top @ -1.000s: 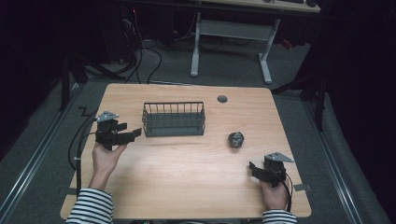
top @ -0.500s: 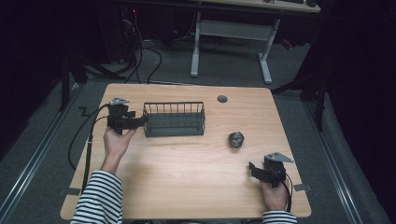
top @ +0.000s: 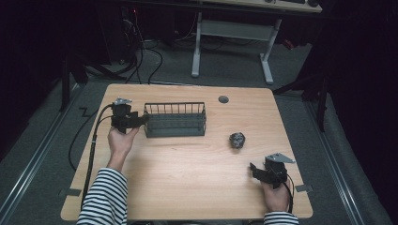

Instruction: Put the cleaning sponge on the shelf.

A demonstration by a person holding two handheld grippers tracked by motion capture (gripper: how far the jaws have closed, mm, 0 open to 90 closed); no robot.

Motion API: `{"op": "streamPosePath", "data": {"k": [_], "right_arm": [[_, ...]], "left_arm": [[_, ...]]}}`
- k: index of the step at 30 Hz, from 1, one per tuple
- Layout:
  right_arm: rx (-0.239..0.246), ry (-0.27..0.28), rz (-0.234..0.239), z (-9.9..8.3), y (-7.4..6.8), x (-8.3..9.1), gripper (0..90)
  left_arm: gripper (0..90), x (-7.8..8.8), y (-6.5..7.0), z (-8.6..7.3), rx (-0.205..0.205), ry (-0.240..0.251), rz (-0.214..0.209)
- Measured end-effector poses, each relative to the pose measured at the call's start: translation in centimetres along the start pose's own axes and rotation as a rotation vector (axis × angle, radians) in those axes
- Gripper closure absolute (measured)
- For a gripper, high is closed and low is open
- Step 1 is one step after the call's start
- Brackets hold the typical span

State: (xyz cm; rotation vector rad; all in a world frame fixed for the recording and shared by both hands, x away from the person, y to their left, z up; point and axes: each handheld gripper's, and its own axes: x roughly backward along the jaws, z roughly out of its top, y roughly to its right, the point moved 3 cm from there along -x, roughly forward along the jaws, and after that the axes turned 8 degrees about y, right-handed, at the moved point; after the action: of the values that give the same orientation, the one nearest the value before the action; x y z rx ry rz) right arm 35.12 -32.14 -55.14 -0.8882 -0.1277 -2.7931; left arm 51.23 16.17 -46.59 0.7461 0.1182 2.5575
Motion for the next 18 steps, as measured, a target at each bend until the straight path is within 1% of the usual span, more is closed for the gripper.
{"op": "streamPosePath", "data": {"k": [2, 5, 8, 11, 14, 16, 18], "right_arm": [[0.000, 0.000, 0.000, 0.00, 0.00, 0.00, 30.5], [0.000, 0.000, 0.000, 0.00, -0.01, 0.00, 30.4], [0.002, 0.000, 0.001, 0.00, 0.00, 0.00, 30.4], [0.002, -0.001, 0.002, 0.00, 0.00, 0.00, 30.3], [0.002, -0.001, 0.002, 0.00, -0.01, 0.01, 30.2], [0.002, -0.001, 0.003, 0.00, -0.01, 0.01, 30.1], [0.003, -0.002, 0.003, 0.00, -0.02, 0.01, 29.9]], "left_arm": [[46.2, -0.28, -0.05, -0.19, 0.005, -0.008, -0.003], [49.0, -0.50, -0.01, -0.21, 0.008, -0.007, -0.008], [53.0, -0.69, -0.05, -0.26, 0.034, -0.012, -0.025], [57.3, -0.69, 0.03, -0.27, 0.035, -0.011, -0.035], [61.1, -0.62, 0.11, -0.28, 0.027, -0.010, -0.036], [62.4, -0.52, 0.15, -0.27, 0.019, -0.009, -0.026], [64.3, -0.45, 0.21, -0.28, 0.012, -0.010, -0.029]]}}
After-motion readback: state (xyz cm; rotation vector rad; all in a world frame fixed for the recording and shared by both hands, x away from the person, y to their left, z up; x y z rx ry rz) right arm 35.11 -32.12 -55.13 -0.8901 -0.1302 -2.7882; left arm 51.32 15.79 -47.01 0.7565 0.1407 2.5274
